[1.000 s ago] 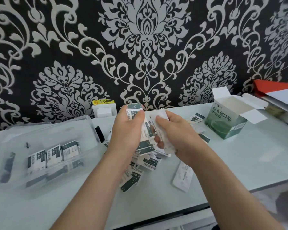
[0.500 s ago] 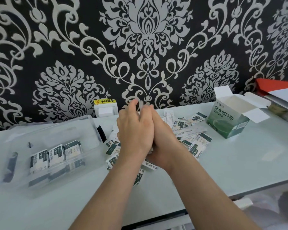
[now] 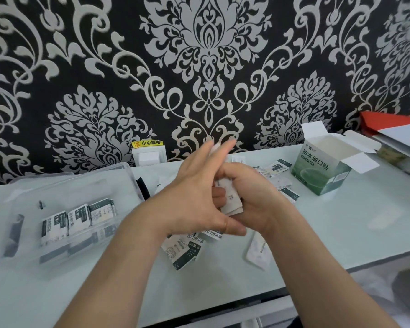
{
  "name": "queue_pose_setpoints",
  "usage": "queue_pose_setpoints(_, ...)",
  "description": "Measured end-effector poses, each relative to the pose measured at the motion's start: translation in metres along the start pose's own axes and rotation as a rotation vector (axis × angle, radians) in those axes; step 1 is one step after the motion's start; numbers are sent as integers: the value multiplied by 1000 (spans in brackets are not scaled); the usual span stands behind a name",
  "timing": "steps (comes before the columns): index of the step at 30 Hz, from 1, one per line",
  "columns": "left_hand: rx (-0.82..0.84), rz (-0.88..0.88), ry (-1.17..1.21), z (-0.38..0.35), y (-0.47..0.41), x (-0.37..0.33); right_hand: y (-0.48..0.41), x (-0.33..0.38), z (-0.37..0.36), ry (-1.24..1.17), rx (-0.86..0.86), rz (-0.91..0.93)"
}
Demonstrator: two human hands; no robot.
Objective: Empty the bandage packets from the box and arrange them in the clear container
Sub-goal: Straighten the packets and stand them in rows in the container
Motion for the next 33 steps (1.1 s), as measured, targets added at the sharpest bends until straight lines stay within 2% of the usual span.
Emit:
queue_pose_setpoints(3, -72, -92, -141, -2, 2, -4, 0, 2, 4, 52, -17, 53)
queue_pose_setpoints(8, -201, -185, -112, 9, 4, -3, 4, 10, 5, 161, -29, 126)
queue_pose_setpoints(14, -113, -143, -56, 5, 7, -3, 10, 15, -3, 297, -17, 127)
queue_pose_setpoints(18, -370, -237, -258, 10, 13, -16, 13, 22, -6, 323, 15, 141)
queue_pose_setpoints(21, -471, -213, -334, 14, 18, -14, 14, 25, -7, 377, 37, 144)
queue_pose_setpoints(27, -340, -52, -75, 44, 32, 0, 13, 25, -8, 412, 73, 114)
queue_pose_setpoints(30, -446, -26, 179, 66, 47, 5, 11, 25, -21, 357, 79, 140)
queue_pose_setpoints(33, -576, -2, 345, 90, 64, 16, 7, 32, -39, 347, -27, 277)
Point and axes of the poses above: each hand's wrist, its own y-axis away from the middle knuckle, its own z-axis out of the back of the hand, x = y × z, the point moved 6 cm from there along -y, towards the middle knuckle, and after that the axes turned 14 degrees about y, right-handed, at the moved point
